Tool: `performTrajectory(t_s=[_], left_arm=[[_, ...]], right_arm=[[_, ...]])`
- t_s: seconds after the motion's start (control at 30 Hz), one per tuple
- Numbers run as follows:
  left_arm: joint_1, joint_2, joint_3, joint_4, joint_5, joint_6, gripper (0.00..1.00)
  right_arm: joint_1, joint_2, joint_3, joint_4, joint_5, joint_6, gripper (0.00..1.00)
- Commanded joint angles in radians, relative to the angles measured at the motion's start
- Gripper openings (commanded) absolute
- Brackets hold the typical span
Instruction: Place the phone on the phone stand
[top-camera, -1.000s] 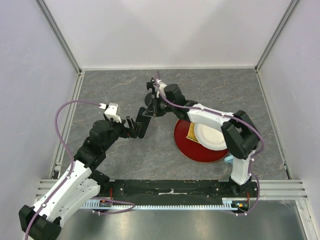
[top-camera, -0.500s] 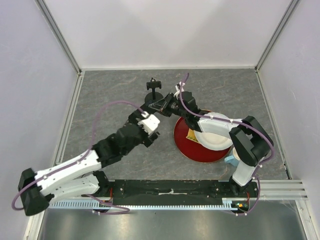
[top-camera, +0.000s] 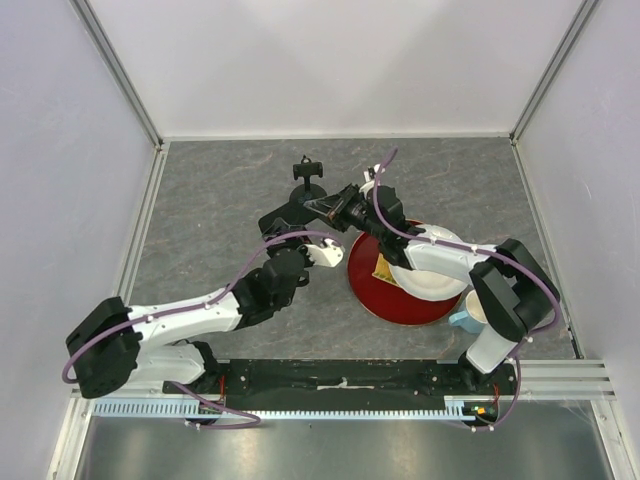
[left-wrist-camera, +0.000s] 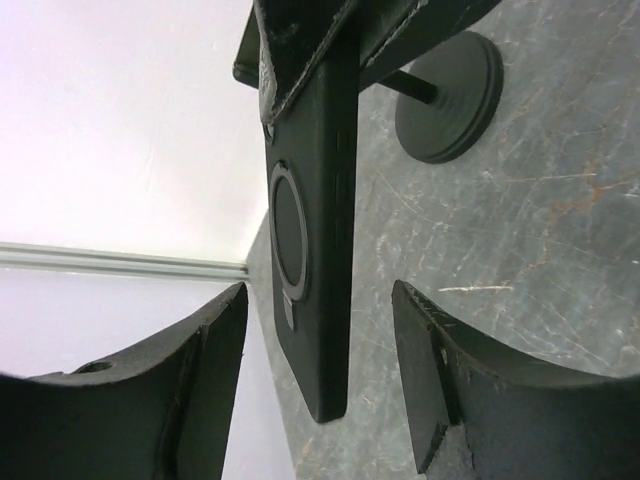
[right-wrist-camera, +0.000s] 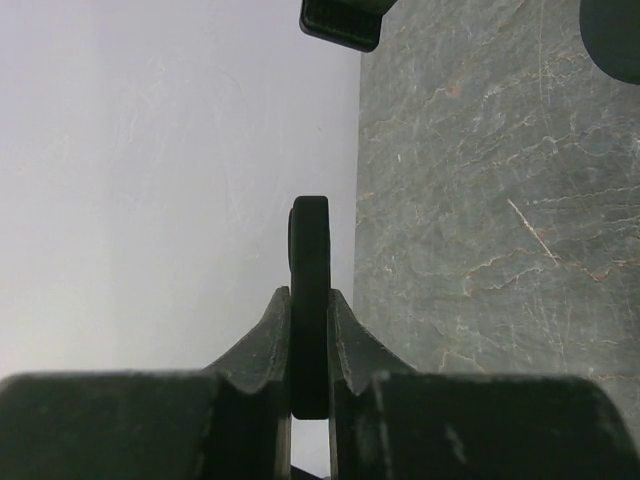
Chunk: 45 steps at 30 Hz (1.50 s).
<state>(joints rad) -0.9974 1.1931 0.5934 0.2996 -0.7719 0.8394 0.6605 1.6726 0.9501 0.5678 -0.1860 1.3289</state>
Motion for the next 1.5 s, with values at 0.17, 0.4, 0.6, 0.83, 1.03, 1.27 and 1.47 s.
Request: performTrajectory(t_s=[0.17, 0.4, 0.6, 0.83, 1.03, 1.27, 1.47], left_arm=[[0.008, 0.163, -0.035, 0.442, -0.171, 0.315, 0.6], [0.026, 0.227, -0.018, 0.507, -0.193, 0.363, 0.25], [0.029, 0.177, 0.026, 0.301, -0.181, 0.214, 0.02], [0.032, 0.008, 0.124, -0.208, -0.052, -0.219, 0.02], [0.117, -0.214, 0.175, -0.535, 0.239, -0.627, 0.02], [0.431, -0.446, 0.149, -0.603, 0.989, -0.891, 0.02], [0.542, -0.49, 0.111, -0.509, 1.327, -0.986, 0.02]], right_arm=[[-0.002, -0.094, -0.019, 0.129, -0.006, 0.073, 0.0], [-0.004, -0.111, -0.034, 0.135, 0.0, 0.085, 0.0], [-0.004, -0.122, -0.047, 0.162, -0.007, 0.09, 0.15], [-0.056, -0.105, -0.063, 0.282, -0.075, 0.066, 0.8], [-0.153, -0.109, -0.076, 0.44, -0.197, -0.051, 0.98], [-0.19, -0.048, 0.058, 0.449, -0.544, -0.356, 0.98], [-0.202, -0.023, 0.023, 0.772, -0.897, -0.427, 0.96]])
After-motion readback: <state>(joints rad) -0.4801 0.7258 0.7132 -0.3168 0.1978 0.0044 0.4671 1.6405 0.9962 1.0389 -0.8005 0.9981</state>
